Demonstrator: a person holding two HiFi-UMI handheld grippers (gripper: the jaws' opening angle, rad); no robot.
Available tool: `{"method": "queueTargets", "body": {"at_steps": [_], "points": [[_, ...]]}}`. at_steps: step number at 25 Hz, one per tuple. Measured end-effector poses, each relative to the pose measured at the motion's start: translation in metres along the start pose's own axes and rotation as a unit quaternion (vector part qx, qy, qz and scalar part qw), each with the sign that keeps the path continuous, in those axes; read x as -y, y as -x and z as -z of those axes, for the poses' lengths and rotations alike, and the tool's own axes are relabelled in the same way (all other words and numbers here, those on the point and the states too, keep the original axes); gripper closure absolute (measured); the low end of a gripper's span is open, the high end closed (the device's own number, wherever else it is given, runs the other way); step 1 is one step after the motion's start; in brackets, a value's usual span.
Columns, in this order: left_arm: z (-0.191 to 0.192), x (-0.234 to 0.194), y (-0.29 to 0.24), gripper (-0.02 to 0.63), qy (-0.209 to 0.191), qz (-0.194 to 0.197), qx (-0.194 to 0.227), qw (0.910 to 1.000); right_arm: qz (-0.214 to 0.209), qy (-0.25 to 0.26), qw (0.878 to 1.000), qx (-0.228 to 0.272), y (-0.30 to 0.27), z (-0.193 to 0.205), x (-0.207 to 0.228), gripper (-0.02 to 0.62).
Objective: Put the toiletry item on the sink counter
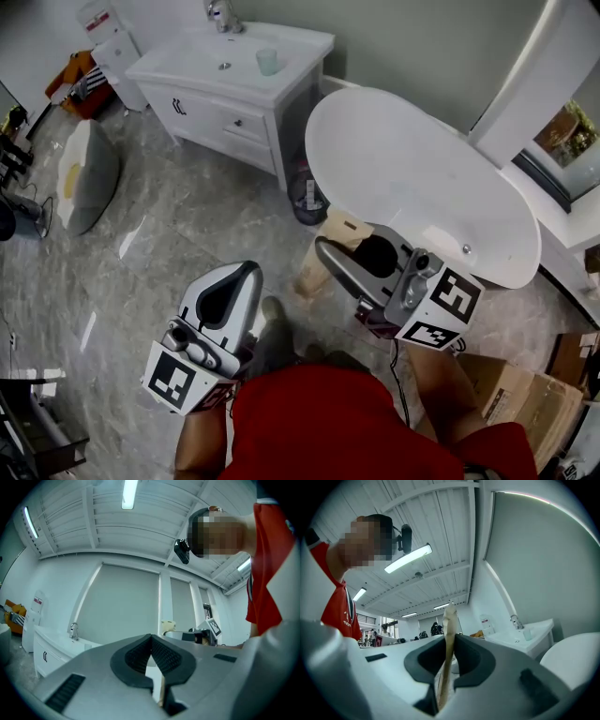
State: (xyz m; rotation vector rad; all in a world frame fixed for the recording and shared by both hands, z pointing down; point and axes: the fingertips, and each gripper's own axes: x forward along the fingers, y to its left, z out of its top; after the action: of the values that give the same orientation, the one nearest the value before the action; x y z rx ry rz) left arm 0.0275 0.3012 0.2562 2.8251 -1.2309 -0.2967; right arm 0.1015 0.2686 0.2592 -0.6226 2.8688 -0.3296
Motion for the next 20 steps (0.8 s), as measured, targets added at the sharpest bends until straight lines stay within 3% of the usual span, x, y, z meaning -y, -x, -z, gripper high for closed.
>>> {"method": "queueTargets", "body": {"at_steps": [4, 7, 16, 20], "points": [[-0.006, -0.026, -0.024, 0.589, 0.022, 0.016, 0.019, 0.9994, 0.009, 0.006, 1.0, 0.005, -0.019, -0.006, 0.027, 0.537], [-0.004, -0.058, -0.039, 0.589, 0.015, 0.023, 0.016, 0.9995, 0.017, 0.012, 1.0, 0.005, -0.042, -0.01, 0.049, 0.537], [-0.017, -0.208, -0.107, 0.589, -0.007, 0.055, -0.002, 0.9985, 0.053, 0.02, 0.998, 0.015, -0.159, -0.033, 0.146, 0.537], [-0.02, -0.222, -0.109, 0.589, -0.018, 0.065, 0.003, 0.9977, 0.066, 0.035, 0.997, 0.022, -0.166, -0.036, 0.152, 0.537]]}}
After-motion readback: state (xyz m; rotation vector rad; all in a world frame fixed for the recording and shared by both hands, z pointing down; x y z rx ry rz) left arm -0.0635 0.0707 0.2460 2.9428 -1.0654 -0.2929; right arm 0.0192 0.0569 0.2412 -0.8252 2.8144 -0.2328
